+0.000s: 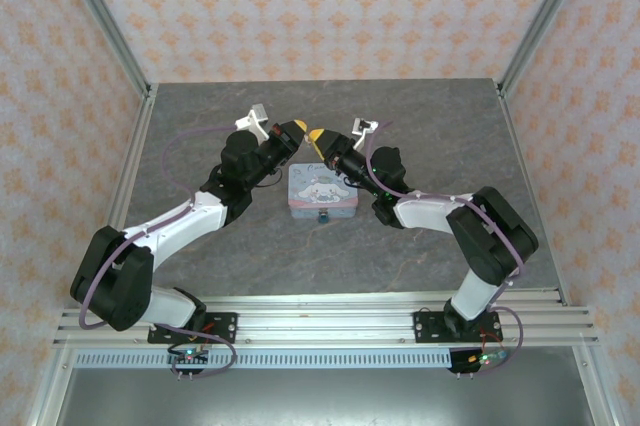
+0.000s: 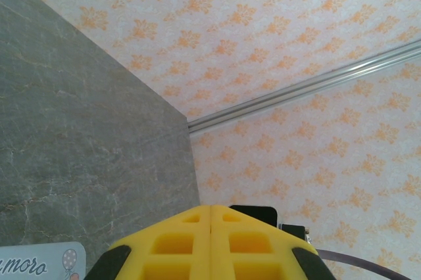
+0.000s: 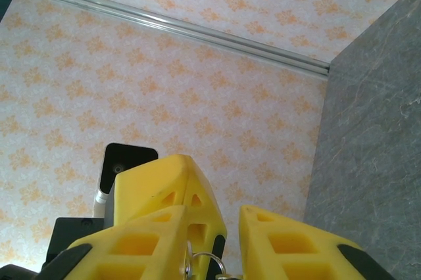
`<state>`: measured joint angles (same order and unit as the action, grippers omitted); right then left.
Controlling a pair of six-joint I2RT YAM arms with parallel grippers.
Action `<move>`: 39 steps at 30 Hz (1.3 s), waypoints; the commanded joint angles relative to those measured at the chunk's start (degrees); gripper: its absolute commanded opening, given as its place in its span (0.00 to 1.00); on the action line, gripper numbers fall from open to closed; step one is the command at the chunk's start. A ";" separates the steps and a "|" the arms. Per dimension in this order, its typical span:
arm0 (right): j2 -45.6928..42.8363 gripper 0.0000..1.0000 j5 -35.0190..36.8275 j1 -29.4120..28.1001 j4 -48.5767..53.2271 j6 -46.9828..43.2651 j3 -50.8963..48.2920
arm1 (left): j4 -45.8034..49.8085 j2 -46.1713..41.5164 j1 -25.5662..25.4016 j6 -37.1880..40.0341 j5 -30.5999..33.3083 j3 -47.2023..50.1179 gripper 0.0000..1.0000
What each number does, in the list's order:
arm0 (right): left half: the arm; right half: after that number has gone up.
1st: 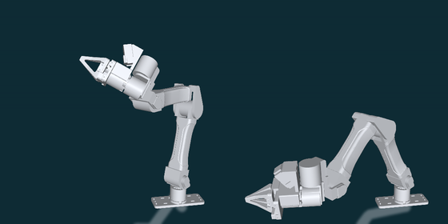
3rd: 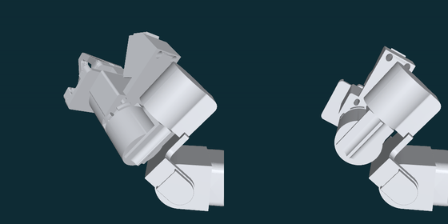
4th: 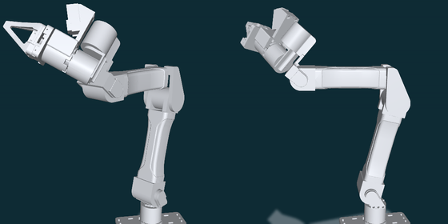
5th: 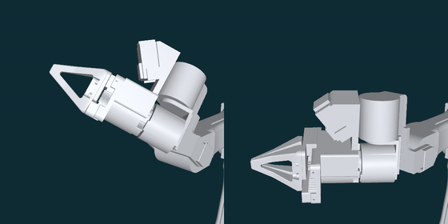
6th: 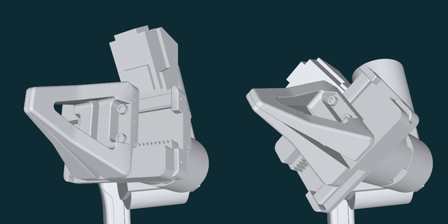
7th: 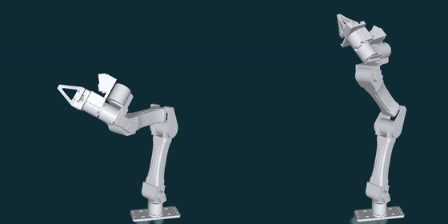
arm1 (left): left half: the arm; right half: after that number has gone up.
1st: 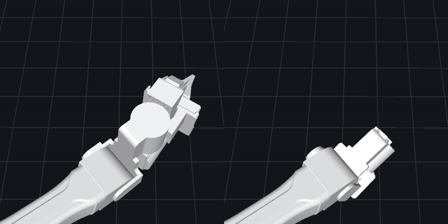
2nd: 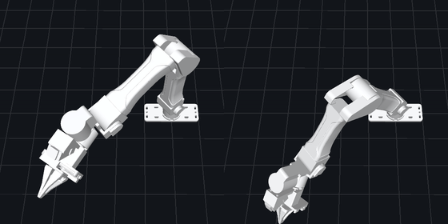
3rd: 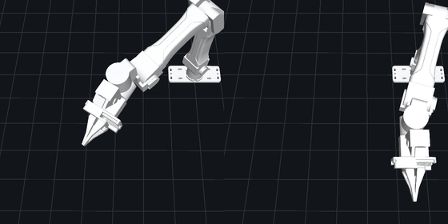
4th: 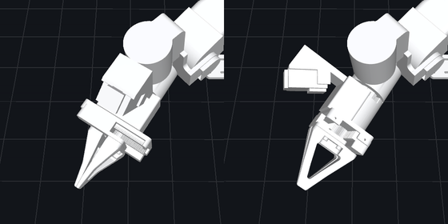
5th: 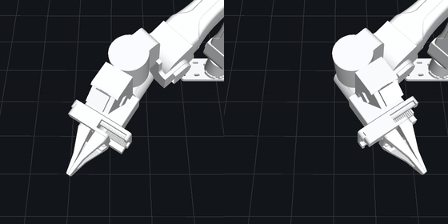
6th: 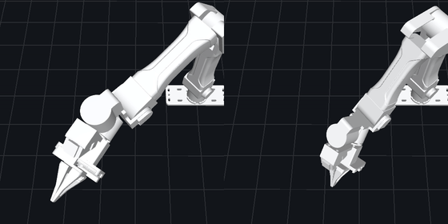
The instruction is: Unlock a padlock with a key
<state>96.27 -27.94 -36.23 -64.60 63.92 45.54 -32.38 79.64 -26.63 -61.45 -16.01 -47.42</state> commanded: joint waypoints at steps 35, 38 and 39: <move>-0.02 0.05 -0.13 -2.00 -5.01 0.77 0.26 | -0.84 -1.47 -0.31 0.72 1.07 -0.16 0.00; -0.01 0.00 0.50 -2.00 -5.01 0.84 0.13 | -1.01 -1.68 -0.30 0.52 1.20 0.13 0.00; -0.03 0.00 1.09 -2.00 -5.03 0.85 -0.12 | -1.09 -1.80 -0.32 0.45 1.20 0.25 0.00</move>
<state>96.27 -27.97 -37.85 -66.08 65.14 45.21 -32.45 79.61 -26.63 -61.47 -15.75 -47.42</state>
